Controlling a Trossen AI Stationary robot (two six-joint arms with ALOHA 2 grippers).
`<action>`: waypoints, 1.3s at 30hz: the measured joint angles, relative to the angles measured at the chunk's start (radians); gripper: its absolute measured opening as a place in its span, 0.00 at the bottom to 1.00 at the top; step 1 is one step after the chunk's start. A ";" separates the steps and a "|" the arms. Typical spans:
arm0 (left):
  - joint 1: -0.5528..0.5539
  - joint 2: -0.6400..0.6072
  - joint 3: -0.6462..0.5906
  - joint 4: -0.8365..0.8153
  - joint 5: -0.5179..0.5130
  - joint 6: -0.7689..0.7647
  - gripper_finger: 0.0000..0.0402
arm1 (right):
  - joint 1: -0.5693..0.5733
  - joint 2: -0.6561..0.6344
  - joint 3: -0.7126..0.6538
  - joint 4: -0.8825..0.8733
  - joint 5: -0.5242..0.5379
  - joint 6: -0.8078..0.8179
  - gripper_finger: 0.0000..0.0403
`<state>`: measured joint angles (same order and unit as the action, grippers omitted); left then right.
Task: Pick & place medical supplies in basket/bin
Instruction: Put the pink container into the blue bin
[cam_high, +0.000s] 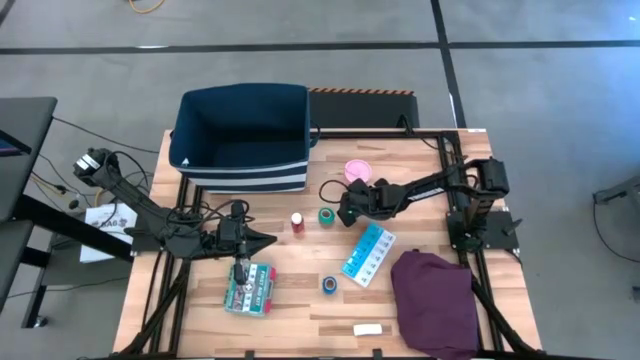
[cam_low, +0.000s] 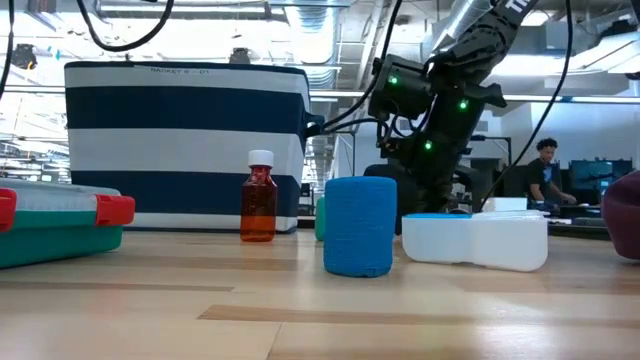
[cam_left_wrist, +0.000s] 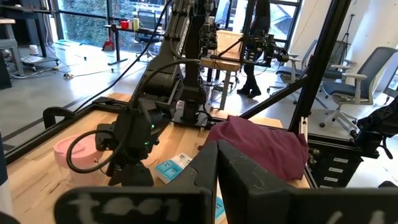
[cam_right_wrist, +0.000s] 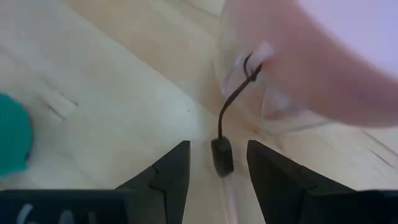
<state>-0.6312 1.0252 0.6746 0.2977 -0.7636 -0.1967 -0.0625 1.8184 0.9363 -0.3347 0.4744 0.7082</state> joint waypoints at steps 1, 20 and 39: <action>0.000 0.000 0.000 0.000 0.000 0.000 0.00 | -0.003 0.001 0.000 0.009 0.000 0.000 0.38; 0.000 0.000 0.000 0.000 0.000 -0.002 0.00 | 0.004 0.001 0.000 0.007 -0.001 -0.079 0.09; 0.000 0.000 0.000 0.000 0.002 -0.002 0.00 | 0.204 -0.400 0.135 -0.049 0.153 -0.498 0.03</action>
<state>-0.6314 1.0251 0.6746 0.2974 -0.7619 -0.1989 0.1417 1.4179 1.0716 -0.3832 0.6273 0.2099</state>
